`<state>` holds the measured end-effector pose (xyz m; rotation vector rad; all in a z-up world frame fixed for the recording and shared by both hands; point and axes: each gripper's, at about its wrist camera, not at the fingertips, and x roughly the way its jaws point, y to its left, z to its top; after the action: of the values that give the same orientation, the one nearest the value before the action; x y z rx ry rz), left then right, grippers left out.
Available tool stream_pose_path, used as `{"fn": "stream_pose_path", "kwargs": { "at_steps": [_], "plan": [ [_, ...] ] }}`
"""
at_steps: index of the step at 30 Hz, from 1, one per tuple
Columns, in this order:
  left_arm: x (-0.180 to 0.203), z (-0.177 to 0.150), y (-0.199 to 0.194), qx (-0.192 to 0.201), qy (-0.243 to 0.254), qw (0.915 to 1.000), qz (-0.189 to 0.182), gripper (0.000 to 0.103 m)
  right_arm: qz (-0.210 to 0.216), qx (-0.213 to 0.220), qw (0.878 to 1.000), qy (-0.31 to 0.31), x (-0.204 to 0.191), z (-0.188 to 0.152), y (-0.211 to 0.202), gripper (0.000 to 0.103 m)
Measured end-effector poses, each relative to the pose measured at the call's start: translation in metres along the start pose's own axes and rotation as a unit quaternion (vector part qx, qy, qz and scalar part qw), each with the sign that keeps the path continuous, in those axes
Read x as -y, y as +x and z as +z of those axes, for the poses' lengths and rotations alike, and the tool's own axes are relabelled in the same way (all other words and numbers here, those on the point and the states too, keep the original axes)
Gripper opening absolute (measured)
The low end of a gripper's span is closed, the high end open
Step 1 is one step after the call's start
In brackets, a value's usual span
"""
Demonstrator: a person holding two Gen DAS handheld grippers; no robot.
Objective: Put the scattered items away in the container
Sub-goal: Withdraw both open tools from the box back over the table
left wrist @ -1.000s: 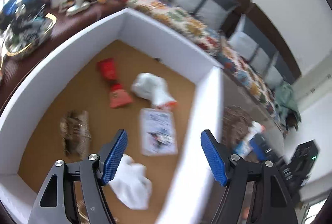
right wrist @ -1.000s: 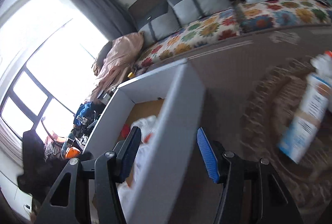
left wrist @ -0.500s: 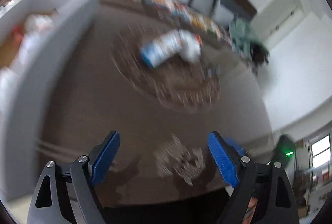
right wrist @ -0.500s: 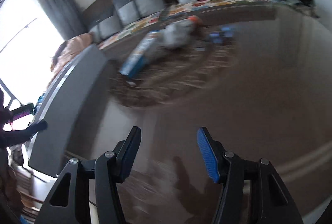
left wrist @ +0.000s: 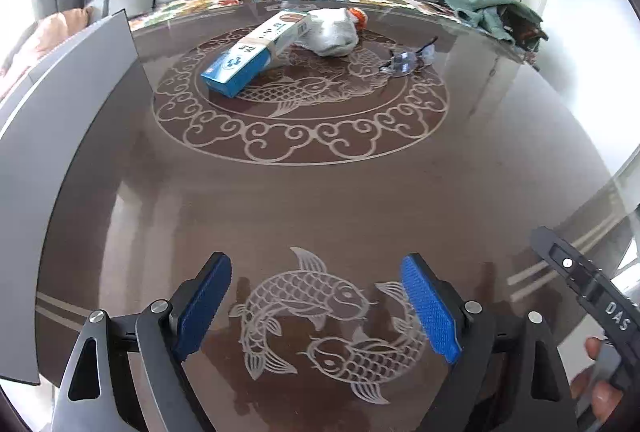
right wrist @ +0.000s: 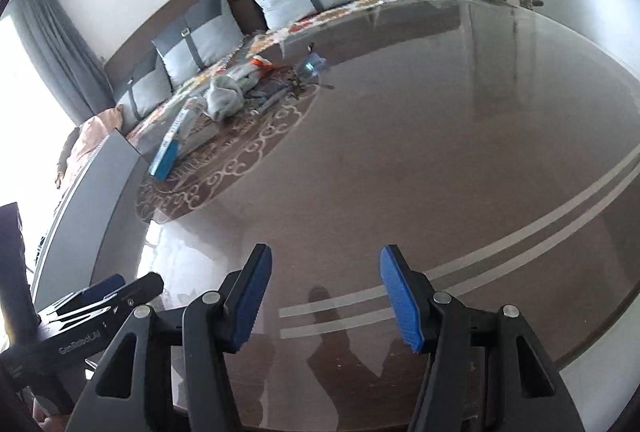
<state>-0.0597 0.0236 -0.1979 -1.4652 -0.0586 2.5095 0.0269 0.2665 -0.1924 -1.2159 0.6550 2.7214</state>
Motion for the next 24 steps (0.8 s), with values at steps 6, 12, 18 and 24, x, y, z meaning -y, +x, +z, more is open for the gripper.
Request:
{"fn": "stream_pose_path", "kwargs": {
  "at_steps": [6, 12, 18, 24],
  "plan": [
    [0.015, -0.002, 0.014, 0.014, 0.033, 0.9985, 0.042, 0.091, -0.014, 0.000, 1.000, -0.006, -0.005, 0.000, 0.003, 0.058],
    [0.023, -0.006, 0.022, 0.008, 0.053, 0.9973, 0.050, 0.103, -0.027, -0.001, 1.000, -0.011, -0.009, -0.001, 0.006, 0.059],
    [0.024, -0.007, 0.024, 0.009, 0.054, 0.9972, 0.050, 0.103, -0.033, 0.001, 0.999, -0.005, -0.010, -0.001, 0.007, 0.059],
    [0.024, -0.007, 0.024, 0.010, 0.055, 0.9972, 0.051, 0.103, 0.002, 0.004, 0.999, 0.040, 0.005, 0.000, 0.003, 0.059]
  ]
}}
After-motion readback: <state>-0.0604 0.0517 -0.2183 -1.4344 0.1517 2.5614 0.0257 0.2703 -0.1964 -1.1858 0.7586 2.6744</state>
